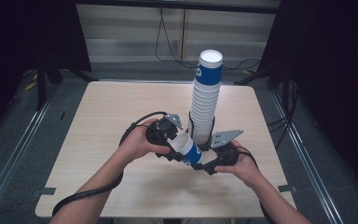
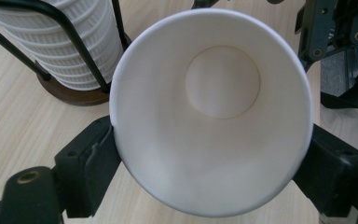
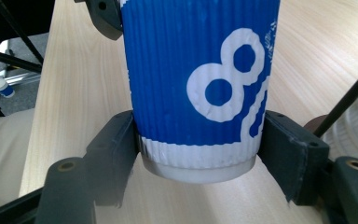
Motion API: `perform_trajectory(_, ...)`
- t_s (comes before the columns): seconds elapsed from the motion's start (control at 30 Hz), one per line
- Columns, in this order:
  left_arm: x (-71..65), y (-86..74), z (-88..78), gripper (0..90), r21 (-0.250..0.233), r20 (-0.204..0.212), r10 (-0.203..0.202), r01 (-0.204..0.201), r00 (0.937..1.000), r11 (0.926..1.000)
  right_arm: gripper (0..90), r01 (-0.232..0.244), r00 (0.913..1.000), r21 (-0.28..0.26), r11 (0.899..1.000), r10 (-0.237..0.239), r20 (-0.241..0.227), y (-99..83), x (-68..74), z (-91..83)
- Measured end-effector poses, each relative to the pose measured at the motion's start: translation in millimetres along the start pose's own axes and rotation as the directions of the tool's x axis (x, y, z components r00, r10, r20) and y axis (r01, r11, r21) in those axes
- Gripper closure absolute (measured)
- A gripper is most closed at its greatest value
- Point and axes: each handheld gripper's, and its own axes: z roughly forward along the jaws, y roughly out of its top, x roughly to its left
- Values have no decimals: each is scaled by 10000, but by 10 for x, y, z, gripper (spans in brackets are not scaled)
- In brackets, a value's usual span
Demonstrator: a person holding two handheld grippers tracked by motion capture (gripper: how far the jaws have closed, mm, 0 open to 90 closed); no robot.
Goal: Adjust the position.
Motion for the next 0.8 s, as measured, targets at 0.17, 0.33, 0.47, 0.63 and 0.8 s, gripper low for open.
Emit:
perform_trajectory(0.17, -8, 9, -16, 170, 356, -32, 85, -84, 10000, 9993, 213, -192, 9998, -258, 9995, 195, 98, -10, -4, 4)
perform_trajectory(0.33, 28, -48, -38, 197, 466, -97, -32, 37, 9999, 9989, 170, -405, 9987, -320, 9987, 415, 312, -21, -33, -25)
perform_trajectory(0.47, 84, -88, -30, 199, 732, -304, 68, -45, 9995, 9973, 172, -401, 9987, -243, 9989, 408, 308, -32, -35, -42)
perform_trajectory(0.63, 110, -109, -63, 199, 1031, -611, 12, 51, 9981, 9947, 170, -426, 9982, -168, 9989, 433, 410, -65, -46, -58)
perform_trajectory(0.8, 187, -188, -106, 197, 1055, -896, -244, 338, 9957, 9938, 169, -501, 9977, -97, 9987, 505, 461, -105, -50, -66)
